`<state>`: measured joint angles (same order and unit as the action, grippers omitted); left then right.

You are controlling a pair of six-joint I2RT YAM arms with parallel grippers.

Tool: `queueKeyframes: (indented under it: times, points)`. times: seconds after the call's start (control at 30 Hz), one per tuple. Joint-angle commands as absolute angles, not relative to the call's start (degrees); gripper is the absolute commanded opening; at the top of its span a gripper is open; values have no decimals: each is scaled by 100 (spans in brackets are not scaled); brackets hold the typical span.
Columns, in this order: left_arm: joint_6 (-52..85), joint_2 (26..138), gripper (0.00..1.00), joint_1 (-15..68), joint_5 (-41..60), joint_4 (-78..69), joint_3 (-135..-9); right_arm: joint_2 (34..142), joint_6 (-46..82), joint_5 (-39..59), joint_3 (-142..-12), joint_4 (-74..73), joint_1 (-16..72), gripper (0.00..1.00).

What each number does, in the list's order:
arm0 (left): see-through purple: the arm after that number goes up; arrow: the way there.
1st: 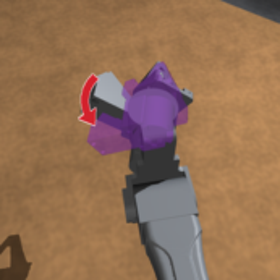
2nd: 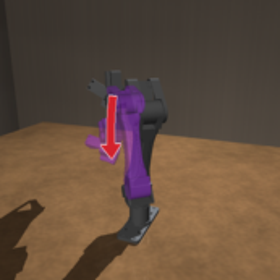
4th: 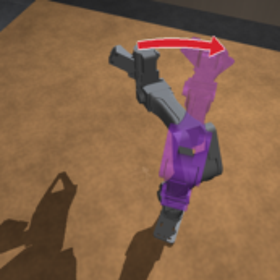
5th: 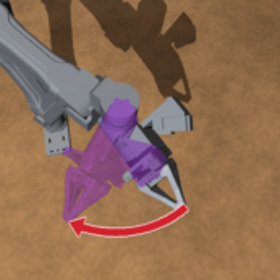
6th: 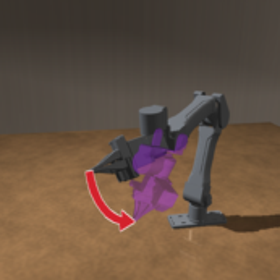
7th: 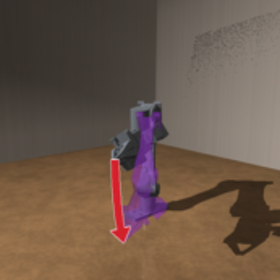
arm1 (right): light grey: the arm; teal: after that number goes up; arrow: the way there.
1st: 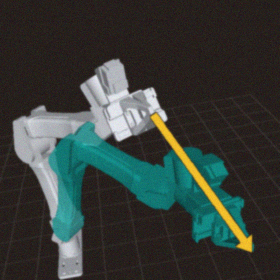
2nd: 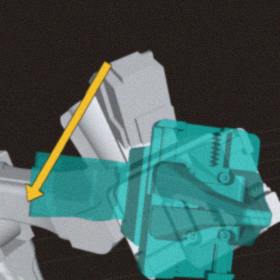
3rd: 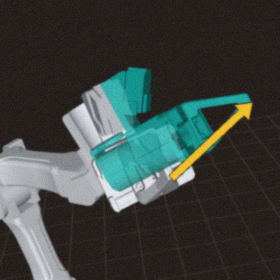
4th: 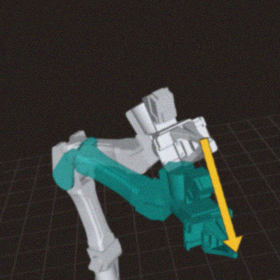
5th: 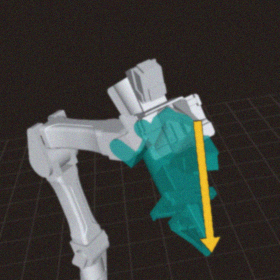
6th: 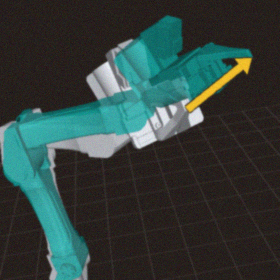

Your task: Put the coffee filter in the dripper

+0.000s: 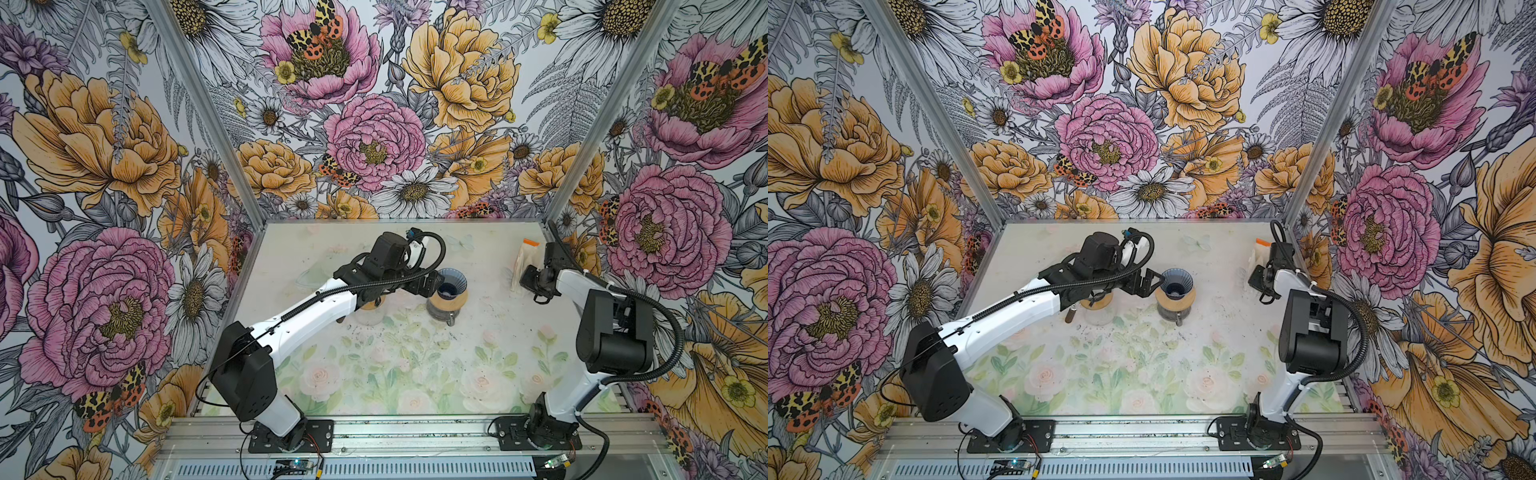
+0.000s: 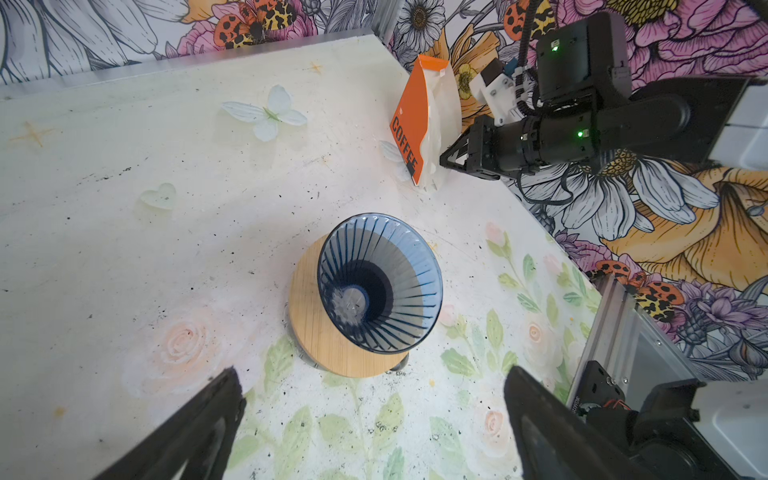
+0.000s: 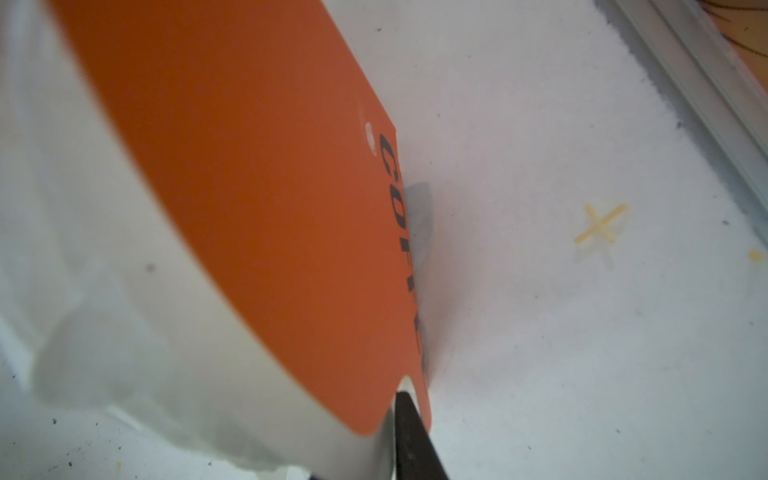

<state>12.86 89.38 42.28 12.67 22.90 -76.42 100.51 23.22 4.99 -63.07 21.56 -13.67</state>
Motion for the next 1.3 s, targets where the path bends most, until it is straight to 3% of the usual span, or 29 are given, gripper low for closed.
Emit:
queueKeyframes:
  times: [0.0,0.43,1.27]
  points:
    - [1193,9017,99,4297,1411,2319,-7828,9990,2219,278,-6538,2109,-1345,18]
    - [1186,9088,99,4323,1429,2355,-7927,9769,2236,167,-6446,2118,-1318,0]
    - [1169,9077,99,4339,1384,2353,-7958,8622,2259,166,-6161,2214,-1310,0]
